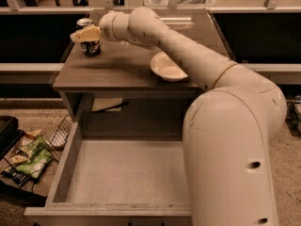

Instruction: Place pepsi can into top drawer

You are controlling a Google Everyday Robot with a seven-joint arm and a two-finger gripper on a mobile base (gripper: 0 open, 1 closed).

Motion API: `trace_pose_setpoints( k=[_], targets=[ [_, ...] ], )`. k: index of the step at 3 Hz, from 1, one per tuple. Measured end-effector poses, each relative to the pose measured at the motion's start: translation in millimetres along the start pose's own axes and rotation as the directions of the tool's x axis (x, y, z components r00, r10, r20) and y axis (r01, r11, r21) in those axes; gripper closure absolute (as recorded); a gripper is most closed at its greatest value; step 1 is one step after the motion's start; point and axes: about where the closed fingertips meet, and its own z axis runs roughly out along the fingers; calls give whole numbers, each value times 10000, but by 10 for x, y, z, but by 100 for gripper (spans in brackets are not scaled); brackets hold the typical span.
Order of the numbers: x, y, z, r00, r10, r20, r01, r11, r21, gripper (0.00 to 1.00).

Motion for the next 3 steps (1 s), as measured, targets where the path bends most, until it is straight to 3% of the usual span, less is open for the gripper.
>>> trace_pose_setpoints(
  k=[1, 2, 3],
  targets=[
    [129, 111, 140, 9999, 159, -41, -159, 9998, -78, 18],
    [97, 283, 134, 9998, 32, 211, -27, 9997, -260, 42],
    [-103, 388, -14, 9966, -407, 721, 423, 9989, -218, 65]
  ],
)
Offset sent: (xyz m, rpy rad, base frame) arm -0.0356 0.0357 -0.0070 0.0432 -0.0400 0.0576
